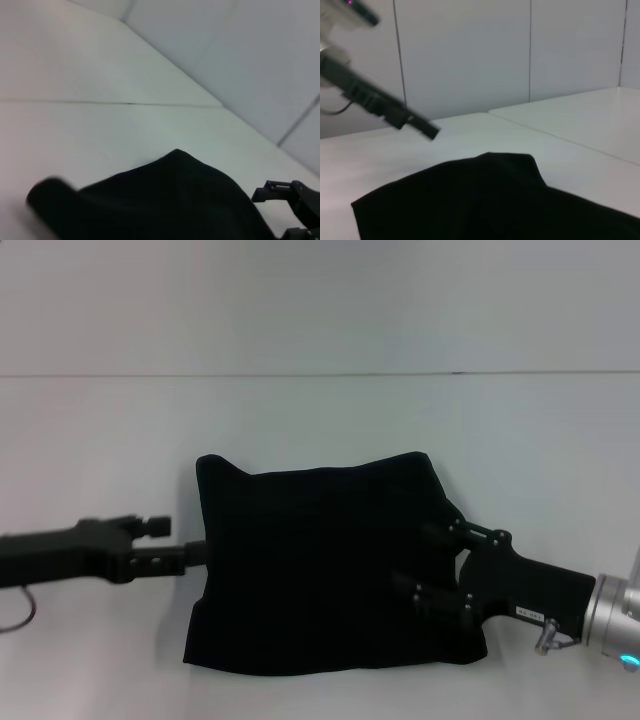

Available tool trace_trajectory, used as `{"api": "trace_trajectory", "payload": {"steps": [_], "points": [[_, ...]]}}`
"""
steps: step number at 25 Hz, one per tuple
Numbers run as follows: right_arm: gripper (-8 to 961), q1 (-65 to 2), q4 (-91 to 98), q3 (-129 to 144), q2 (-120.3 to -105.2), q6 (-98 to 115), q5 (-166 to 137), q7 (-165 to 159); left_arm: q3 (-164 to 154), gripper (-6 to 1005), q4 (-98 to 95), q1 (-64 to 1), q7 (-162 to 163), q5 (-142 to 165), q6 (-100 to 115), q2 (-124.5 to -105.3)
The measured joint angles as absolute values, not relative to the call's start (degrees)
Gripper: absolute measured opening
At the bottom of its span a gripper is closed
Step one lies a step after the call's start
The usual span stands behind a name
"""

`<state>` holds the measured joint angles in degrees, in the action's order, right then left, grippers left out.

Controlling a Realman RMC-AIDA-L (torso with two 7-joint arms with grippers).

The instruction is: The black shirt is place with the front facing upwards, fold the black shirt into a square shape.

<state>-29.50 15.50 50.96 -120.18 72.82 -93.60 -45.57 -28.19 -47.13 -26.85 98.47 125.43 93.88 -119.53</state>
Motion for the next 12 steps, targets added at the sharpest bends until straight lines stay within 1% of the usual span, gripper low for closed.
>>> {"api": "trace_trajectory", "payload": {"steps": [1, 3, 7, 12], "points": [[807, -29.19, 15.41, 51.01, -120.18, 72.90, -93.60, -45.34, -29.36, 878, -47.77, -27.56, 98.05, 125.43, 93.33, -119.59], [807, -28.67, 15.38, 51.04, -120.16, 72.96, -93.61, -45.14, -31.07, 908, -48.63, -28.44, 97.53, 125.43, 92.32, -119.80], [807, -27.60, 15.23, 51.06, -120.23, 73.43, -93.66, -44.81, -38.36, 969, -51.74, -30.86, 95.60, 125.44, 87.30, -121.36], [807, -26.99, 14.67, 50.88, -120.24, 73.62, -93.48, -44.79, -43.88, 965, -53.03, -31.27, 93.94, 125.41, 84.48, -123.12]]}}
